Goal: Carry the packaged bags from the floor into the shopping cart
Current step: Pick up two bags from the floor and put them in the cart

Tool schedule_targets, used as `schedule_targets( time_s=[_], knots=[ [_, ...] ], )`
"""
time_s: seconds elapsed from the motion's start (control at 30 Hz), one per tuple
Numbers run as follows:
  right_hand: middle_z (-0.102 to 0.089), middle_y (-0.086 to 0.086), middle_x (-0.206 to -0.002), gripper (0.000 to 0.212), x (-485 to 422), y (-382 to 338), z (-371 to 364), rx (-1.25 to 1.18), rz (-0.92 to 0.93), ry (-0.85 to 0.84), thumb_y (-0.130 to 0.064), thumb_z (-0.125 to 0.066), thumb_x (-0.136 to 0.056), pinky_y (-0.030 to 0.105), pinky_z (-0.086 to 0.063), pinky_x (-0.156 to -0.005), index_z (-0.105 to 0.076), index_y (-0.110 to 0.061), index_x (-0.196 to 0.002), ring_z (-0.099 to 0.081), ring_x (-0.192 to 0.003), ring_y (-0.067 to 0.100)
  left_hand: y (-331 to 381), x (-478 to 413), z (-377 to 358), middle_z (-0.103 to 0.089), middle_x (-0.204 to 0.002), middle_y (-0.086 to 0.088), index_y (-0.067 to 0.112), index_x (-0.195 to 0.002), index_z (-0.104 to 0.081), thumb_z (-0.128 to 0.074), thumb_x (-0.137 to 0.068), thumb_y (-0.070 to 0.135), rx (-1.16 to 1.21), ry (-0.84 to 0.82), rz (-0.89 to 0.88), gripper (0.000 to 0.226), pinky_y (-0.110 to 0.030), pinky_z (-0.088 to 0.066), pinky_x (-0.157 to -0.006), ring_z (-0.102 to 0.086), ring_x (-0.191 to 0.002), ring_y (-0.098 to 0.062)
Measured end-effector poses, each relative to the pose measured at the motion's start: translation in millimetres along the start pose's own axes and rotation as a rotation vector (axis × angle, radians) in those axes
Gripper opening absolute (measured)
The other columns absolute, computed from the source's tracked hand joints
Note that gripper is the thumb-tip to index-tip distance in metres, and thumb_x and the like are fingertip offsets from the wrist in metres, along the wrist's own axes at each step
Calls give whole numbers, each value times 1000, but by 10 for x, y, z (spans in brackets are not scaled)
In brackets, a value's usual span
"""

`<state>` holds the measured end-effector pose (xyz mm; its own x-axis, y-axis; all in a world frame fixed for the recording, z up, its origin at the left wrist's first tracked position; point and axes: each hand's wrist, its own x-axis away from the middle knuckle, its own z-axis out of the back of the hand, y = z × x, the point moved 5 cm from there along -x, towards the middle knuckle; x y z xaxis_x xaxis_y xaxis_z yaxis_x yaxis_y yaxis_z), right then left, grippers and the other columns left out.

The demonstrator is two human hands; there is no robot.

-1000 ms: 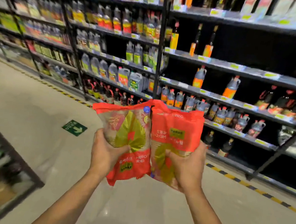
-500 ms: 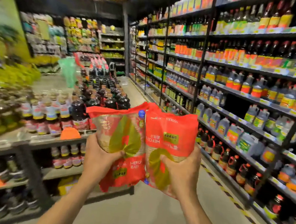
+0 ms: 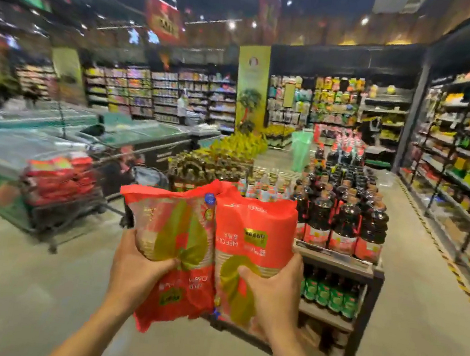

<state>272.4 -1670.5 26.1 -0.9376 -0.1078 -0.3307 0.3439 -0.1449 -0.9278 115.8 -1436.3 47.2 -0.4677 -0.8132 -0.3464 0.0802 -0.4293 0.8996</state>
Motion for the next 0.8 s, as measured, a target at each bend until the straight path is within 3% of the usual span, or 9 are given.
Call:
schedule_targets(
  time_s=[0.1, 0.23, 0.57, 0.7, 0.8],
  knots=[
    [-54, 0, -119, 87, 83, -156, -427, -39, 23, -109, -26, -97, -57, 41, -47, -99, -46, -23, -127, -54, -118, 25, -99, -32, 484, -69, -105, 0, 32, -108, -56, -87, -39, 39, -36, 113, 18, 76, -43, -57, -80, -69, -92, -18],
    [-56, 1, -126, 98, 149, -323, -1010, -77, 57, -225, -31, -98, -56, 49, -47, -104, -44, -21, -137, -54, -122, 26, -265, -144, 971, -66, -113, -1, 34, -114, -54, -88, -38, 42, -57, 221, 33, 84, -47, -58, -88, -67, -101, -20],
    [-54, -3, -130, 102, 59, -761, -2745, -144, 84, -397, -32, -99, -57, 54, -48, -105, -38, -30, -139, -55, -124, 22, -984, -1159, 1889, -65, -115, 1, 28, -122, -52, -91, -38, 48, -28, 371, 53, 95, -45, -59, -87, -68, -102, -19],
    [-52, -7, -125, 92, 28, -997, -3457, -158, 124, -438, -32, -98, -60, 52, -48, -105, -36, -41, -127, -54, -122, 20, -1276, -1680, 2248, -63, -119, 0, 25, -128, -50, -101, -52, 26, -23, 397, 57, 92, -40, -58, -87, -65, -106, -18],
    [-52, -5, -128, 93, -15, -1141, -3941, -168, 133, -470, -31, -98, -61, 52, -49, -105, -36, -40, -129, -54, -122, 19, -1446, -2011, 2491, -61, -119, 1, 27, -126, -48, -101, -56, 23, -39, 430, 65, 87, -41, -58, -87, -64, -107, -18]
  ],
)
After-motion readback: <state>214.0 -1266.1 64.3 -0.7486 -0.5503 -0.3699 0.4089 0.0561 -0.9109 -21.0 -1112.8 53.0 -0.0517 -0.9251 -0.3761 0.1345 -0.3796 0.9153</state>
